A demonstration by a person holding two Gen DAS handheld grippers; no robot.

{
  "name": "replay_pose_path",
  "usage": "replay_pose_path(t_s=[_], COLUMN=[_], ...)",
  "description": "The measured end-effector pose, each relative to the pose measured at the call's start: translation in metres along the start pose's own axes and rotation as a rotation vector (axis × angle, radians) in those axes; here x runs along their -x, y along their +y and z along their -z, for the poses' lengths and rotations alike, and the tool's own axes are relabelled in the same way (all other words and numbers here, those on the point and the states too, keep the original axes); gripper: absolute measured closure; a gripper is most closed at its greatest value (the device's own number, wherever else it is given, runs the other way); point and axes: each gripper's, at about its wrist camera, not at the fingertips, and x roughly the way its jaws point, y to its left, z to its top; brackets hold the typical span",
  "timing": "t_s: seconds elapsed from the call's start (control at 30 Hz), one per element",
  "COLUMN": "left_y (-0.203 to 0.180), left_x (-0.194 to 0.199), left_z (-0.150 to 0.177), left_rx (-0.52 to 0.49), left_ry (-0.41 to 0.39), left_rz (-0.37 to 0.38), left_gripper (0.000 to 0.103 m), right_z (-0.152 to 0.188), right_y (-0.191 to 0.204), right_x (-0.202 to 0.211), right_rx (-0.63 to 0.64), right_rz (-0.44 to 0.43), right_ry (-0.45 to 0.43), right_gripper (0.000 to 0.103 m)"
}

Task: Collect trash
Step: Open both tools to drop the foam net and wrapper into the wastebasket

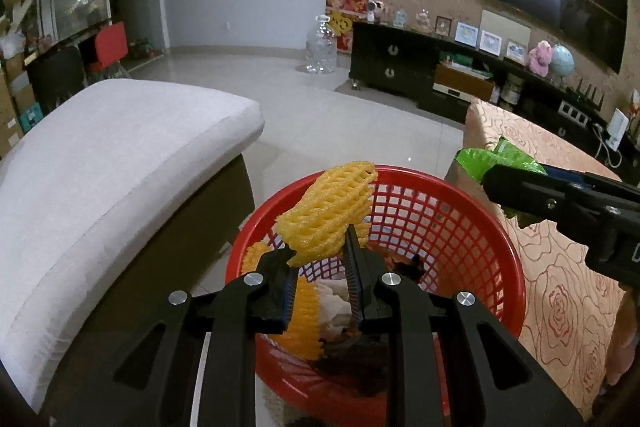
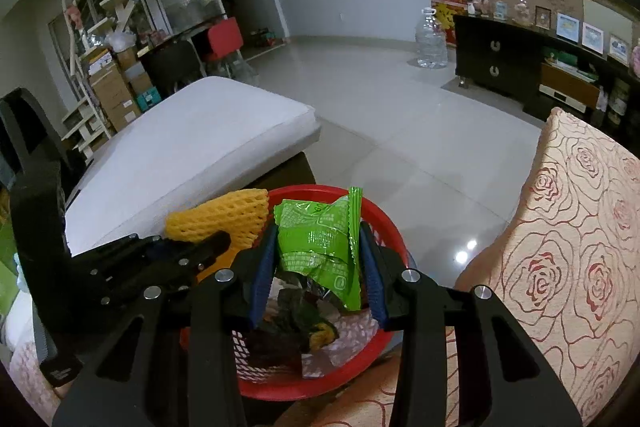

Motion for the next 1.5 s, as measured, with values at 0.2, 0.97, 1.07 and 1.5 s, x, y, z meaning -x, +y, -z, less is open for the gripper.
replay_pose_path(t_s=[0.2, 0.97, 1.07, 1.5], left_y=[-0.001, 0.000, 0.003, 0.045], left_x=[-0.002, 0.008, 0.012, 0.029], left_z=[0.001, 0.003, 0.004, 0.002], left_rx=[-0.003, -0.006, 0.004, 0.130], left_ry=[0.003, -0.052, -0.068, -0.118], left_rz=[-0.009, -0.053, -0.061, -0.113], left_gripper=[0.083, 0.024, 0.022, 0.021], right_z=[0.003, 0.005, 0.005, 0.011], right_y=[0.000, 0.002, 0.001, 0.012], right_x=[-0.003, -0.016, -0.016, -0.030], right_rx=[-0.001, -0.018, -0.022, -0.008], right_rz=[0.000, -0.031, -0.031, -0.041], right_ry=[0.006, 0.026, 0.027, 0.068], right_gripper=[0.064, 0.064, 0.064, 0.057])
